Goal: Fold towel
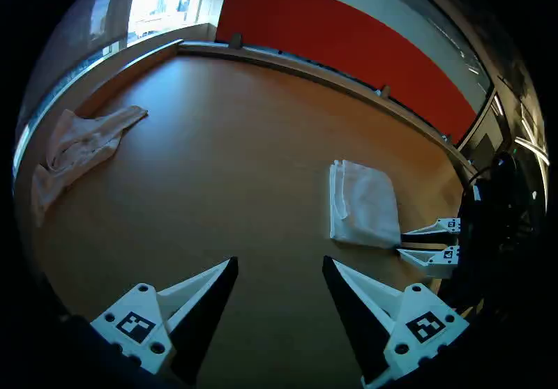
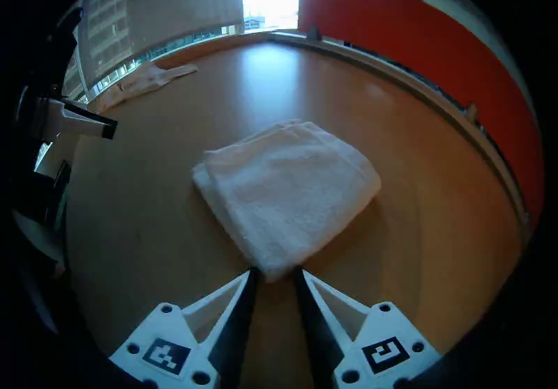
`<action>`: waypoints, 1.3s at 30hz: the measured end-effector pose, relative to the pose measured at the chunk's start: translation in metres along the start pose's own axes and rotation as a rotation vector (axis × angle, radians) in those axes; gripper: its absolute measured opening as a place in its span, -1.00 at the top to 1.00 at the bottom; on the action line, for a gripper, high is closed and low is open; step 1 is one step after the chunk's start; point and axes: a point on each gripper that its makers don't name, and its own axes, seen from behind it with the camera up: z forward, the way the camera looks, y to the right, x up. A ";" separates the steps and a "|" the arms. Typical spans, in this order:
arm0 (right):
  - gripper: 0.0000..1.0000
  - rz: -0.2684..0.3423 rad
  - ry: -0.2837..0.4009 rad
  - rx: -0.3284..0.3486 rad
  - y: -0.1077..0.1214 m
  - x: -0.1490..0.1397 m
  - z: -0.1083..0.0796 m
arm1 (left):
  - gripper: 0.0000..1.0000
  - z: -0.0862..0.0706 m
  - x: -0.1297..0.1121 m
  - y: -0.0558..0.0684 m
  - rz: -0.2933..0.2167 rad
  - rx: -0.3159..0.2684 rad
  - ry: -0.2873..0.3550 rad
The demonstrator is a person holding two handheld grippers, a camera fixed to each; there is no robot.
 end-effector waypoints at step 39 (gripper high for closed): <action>0.91 -0.075 0.126 -0.075 0.031 0.096 -0.048 | -0.79 0.003 0.013 0.014 0.037 -0.042 0.015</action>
